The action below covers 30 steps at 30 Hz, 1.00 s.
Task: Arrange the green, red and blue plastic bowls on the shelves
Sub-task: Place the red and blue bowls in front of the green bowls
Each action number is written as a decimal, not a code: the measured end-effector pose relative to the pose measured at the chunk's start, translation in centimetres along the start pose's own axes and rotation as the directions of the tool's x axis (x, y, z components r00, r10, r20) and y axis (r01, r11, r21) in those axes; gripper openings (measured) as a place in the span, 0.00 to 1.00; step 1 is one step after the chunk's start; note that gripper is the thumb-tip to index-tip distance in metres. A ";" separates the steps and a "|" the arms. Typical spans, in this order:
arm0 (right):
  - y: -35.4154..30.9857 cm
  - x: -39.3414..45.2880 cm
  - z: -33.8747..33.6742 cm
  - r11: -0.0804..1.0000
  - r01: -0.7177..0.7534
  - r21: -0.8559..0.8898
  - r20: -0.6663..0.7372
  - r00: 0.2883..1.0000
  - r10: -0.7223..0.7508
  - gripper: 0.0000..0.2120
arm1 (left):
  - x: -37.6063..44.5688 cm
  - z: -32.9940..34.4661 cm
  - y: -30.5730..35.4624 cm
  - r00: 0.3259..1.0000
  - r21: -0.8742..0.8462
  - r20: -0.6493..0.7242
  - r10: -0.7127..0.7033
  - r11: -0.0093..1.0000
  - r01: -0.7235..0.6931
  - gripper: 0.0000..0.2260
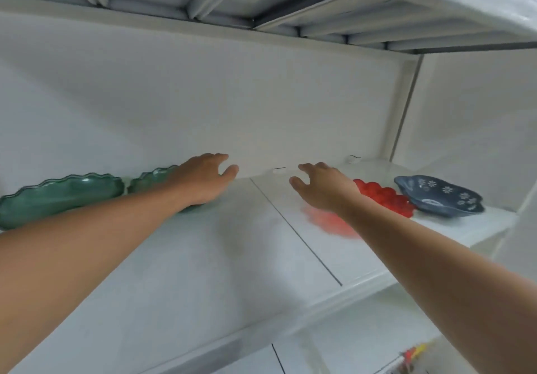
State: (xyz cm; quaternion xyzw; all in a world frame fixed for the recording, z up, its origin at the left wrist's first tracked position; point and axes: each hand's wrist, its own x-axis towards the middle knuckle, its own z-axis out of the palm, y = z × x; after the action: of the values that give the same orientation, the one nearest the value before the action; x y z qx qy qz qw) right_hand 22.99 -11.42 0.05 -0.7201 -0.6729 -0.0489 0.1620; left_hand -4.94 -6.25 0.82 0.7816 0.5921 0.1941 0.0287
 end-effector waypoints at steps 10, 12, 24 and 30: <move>13.9 -6.8 -4.8 0.972 -0.225 -0.064 -0.021 0.974 0.224 0.31 | 0.2 5.4 13.6 0.990 -0.086 0.066 0.126 0.989 -0.120 0.31; 17.0 -7.5 -5.4 0.969 -0.245 -0.045 -0.023 0.970 0.244 0.31 | 0.5 6.2 16.6 0.989 -0.087 0.055 0.134 0.988 -0.129 0.31; 34.3 -7.0 -4.8 0.978 -0.207 -0.039 0.022 0.978 0.208 0.32 | 1.9 13.1 29.6 0.997 -0.016 0.044 0.063 0.998 -0.062 0.29; 38.5 -5.2 -4.0 0.973 -0.216 -0.088 0.015 0.976 0.218 0.33 | 4.3 14.2 30.6 0.997 0.057 0.003 0.078 0.995 -0.078 0.28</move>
State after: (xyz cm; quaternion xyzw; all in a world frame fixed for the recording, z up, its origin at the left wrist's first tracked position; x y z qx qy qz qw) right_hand 61.04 -19.15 -4.09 -0.7961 -0.5895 -0.0508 0.1271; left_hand 28.77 -8.70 -2.72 0.8047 0.5663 0.1781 -0.0010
